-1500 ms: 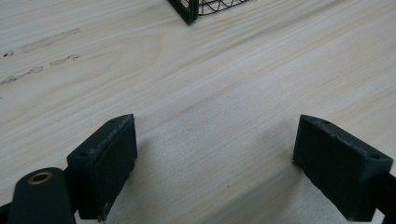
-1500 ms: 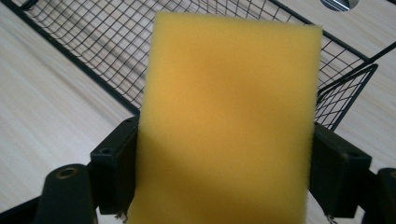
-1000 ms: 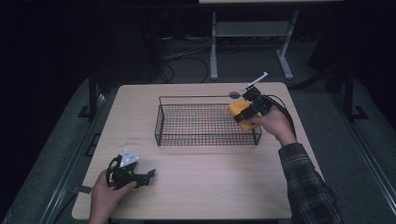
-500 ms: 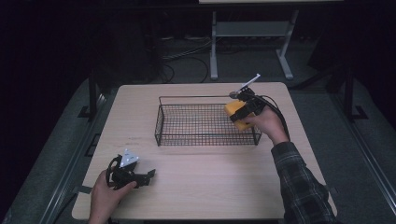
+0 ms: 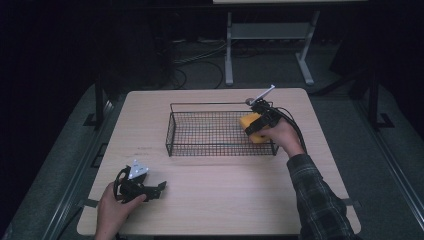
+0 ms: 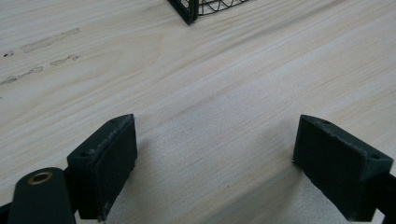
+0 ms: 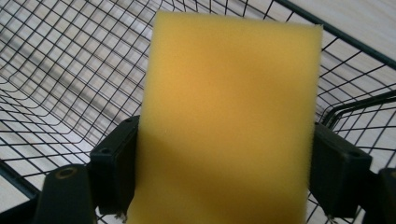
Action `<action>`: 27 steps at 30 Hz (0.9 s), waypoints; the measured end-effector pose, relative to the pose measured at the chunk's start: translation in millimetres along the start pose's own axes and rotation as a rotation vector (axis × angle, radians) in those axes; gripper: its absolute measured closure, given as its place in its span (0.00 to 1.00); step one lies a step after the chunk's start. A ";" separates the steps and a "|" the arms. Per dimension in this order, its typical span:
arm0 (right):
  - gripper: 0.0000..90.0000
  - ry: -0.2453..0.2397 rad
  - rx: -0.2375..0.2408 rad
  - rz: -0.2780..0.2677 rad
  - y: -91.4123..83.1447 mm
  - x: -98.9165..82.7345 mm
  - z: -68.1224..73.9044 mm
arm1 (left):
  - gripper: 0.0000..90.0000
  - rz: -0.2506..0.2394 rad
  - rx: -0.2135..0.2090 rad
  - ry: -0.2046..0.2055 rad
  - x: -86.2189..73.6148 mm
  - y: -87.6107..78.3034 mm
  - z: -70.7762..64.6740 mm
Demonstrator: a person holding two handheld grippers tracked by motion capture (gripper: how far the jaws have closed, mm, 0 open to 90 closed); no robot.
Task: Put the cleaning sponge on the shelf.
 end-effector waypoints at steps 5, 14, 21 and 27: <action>0.24 0.005 0.005 0.008 4.6 -3.2 -0.4 | 0.14 0.000 0.000 0.000 0.0 0.0 0.0; 0.22 0.019 0.012 0.017 8.8 -7.1 -1.1 | 0.14 0.000 0.000 0.000 0.0 0.0 0.0; 0.21 0.022 0.014 0.020 9.8 -7.0 -1.4 | 0.14 0.000 0.000 0.000 0.0 0.0 0.0; 0.19 0.025 0.012 0.022 10.9 -6.9 -1.5 | 0.14 0.000 0.000 0.000 0.0 0.0 0.1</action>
Point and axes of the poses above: each handheld gripper's, and its own axes: y roughly forward along the jaws, x roughly out of its top, z roughly to its left, the point moved 3 cm from there along y, roughly forward along the jaws, and after that the axes turned 5 degrees about -y, right-handed, at the moved point
